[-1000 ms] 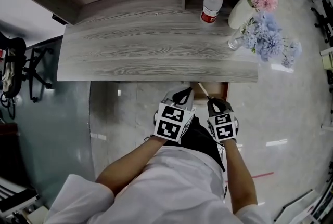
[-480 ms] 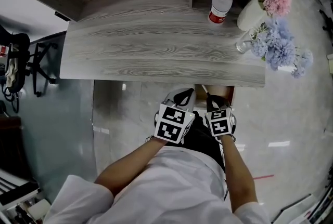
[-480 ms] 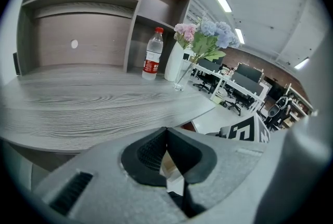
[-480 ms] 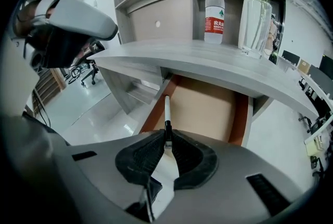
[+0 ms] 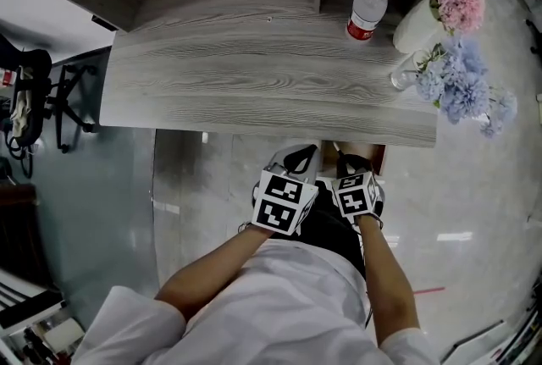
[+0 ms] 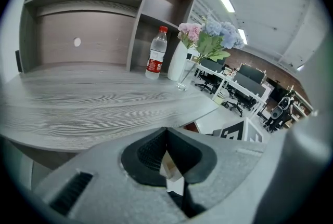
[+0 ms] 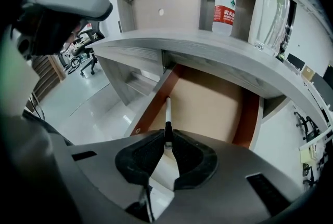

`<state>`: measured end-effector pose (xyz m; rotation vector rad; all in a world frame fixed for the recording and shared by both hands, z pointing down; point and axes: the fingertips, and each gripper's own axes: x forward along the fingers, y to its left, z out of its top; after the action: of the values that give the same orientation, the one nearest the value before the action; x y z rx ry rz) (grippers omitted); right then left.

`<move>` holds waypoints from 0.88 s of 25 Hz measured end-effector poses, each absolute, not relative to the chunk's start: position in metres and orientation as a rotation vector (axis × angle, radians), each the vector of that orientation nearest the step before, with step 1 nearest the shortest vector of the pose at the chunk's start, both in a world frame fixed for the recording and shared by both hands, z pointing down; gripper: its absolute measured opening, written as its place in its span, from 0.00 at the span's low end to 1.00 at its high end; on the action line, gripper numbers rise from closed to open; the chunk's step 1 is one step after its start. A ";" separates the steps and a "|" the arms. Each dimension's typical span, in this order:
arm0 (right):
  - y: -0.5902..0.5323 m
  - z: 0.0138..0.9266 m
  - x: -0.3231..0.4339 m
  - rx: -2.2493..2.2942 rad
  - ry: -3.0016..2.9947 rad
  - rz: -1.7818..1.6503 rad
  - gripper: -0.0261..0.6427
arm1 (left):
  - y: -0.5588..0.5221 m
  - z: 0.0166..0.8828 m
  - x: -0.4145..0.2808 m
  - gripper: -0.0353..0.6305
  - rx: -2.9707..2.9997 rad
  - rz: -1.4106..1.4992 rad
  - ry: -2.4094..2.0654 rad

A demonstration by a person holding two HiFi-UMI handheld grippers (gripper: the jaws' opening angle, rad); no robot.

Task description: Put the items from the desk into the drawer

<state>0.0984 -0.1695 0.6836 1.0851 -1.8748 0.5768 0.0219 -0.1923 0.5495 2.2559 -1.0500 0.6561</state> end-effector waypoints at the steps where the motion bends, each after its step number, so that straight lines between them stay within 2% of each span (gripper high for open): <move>1: -0.169 0.685 0.098 1.079 -1.871 0.576 0.10 | -0.193 0.550 0.022 0.06 2.254 0.658 -1.051; 10: -0.167 0.670 0.091 1.106 -1.910 0.599 0.10 | -0.191 0.547 0.019 0.06 2.249 0.654 -1.060; 22: -0.173 0.596 0.087 1.297 -2.031 0.650 0.10 | -0.196 0.522 0.022 0.06 2.304 0.617 -1.068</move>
<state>0.0872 -0.1735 0.5956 1.2971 -2.0309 0.6500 0.0219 -0.1961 0.5224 2.3038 -1.0684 0.6166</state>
